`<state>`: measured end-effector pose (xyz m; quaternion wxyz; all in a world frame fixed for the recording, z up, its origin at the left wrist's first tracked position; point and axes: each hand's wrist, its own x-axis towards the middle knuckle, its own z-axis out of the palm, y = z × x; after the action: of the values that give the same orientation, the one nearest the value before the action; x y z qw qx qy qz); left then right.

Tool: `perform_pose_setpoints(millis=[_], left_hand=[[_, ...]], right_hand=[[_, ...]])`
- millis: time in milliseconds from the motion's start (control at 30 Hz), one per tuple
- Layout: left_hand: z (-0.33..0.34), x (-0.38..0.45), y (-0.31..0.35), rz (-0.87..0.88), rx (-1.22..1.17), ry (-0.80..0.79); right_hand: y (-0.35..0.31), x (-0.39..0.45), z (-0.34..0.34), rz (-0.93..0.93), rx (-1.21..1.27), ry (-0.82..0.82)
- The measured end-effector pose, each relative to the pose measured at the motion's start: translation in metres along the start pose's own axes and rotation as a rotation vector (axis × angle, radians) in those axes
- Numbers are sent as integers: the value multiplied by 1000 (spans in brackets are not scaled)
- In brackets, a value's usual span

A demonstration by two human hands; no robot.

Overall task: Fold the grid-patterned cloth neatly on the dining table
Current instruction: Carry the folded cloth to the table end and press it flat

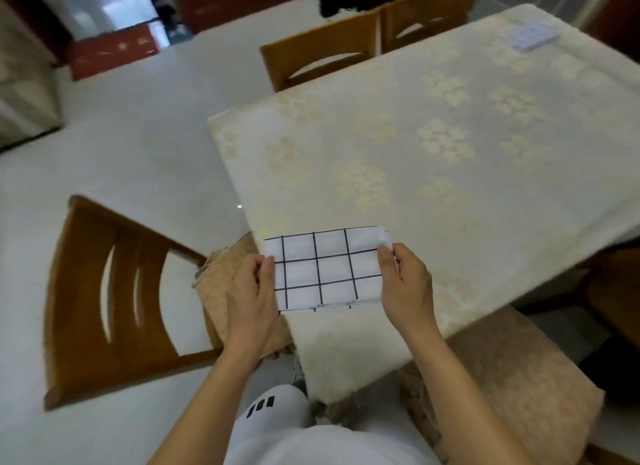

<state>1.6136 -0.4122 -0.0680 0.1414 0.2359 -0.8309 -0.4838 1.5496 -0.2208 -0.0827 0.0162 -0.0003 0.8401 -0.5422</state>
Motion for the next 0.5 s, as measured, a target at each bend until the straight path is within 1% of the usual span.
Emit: perform_pose_setpoints(millis=[100, 400, 500], left_hand=[[-36, -20, -23, -88, 26, 113], [-138, -88, -64, -313, -23, 460], [-163, -112, -77, -353, -16, 570]], right_hand=[[-14, -12, 27, -67, 10, -117], [-67, -60, 121, -212, -2, -453], [-82, -83, 151, -248, -13, -556]])
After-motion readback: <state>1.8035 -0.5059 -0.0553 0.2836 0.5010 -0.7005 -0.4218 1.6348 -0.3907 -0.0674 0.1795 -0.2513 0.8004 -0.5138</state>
